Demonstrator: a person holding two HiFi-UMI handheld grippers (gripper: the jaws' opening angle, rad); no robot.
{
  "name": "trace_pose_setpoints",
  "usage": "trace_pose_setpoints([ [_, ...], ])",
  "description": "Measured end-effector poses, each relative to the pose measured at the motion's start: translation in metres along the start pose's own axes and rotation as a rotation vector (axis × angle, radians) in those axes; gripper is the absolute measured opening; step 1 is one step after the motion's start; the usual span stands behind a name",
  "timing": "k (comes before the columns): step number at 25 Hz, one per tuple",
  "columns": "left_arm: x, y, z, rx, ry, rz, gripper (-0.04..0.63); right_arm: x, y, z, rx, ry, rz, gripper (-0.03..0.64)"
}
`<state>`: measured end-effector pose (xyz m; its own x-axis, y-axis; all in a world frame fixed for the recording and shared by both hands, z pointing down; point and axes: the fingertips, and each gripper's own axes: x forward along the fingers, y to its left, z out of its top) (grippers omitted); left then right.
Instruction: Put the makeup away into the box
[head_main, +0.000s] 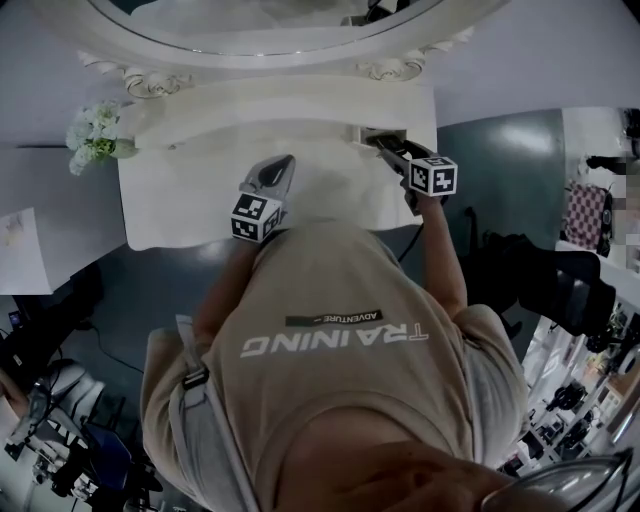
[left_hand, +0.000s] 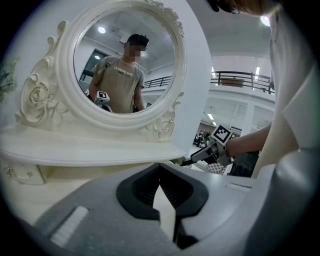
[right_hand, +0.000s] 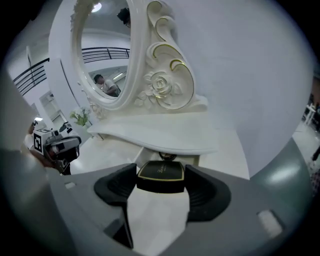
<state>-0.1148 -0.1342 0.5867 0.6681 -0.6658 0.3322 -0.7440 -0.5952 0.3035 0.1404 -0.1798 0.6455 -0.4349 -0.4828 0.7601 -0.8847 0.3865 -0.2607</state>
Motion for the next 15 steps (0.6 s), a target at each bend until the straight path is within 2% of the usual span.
trace_pose_setpoints([
  [15, -0.004, 0.001, -0.005, -0.008, 0.010, 0.022, -0.002, 0.035, -0.013, 0.004, -0.011, 0.134, -0.058, 0.308],
])
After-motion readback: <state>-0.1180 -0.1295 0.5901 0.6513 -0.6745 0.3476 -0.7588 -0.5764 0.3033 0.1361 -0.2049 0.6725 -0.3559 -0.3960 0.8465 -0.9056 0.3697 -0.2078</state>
